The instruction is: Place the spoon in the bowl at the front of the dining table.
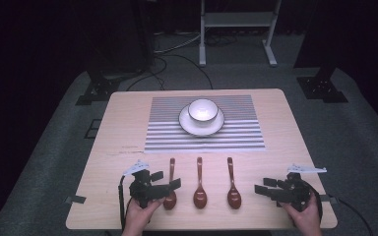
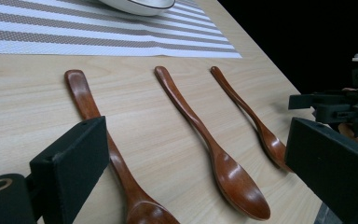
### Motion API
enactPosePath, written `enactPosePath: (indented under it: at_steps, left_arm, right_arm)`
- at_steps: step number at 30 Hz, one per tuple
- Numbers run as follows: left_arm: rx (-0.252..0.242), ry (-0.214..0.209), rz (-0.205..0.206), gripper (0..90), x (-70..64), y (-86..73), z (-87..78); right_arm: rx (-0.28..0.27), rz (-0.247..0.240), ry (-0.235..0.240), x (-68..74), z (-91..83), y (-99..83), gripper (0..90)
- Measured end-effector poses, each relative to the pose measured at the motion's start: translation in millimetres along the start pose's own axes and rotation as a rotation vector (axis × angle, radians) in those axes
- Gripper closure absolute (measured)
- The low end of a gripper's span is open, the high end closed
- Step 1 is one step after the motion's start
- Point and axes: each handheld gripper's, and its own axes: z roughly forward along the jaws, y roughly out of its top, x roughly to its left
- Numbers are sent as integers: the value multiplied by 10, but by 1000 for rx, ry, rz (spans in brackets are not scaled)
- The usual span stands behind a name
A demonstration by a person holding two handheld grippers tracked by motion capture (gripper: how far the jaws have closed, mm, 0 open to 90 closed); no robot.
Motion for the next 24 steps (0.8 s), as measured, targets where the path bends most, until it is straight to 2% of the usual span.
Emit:
enactPosePath:
  at_steps: [14,24]
  left_arm:
    - [30,-38,32,56,-138,-45,73]
    - [66,-88,45,56,-290,-111,163]
  right_arm:
    - [5,-14,-6,30,7,-4,284]
    - [17,-23,-9,51,35,-2,284]
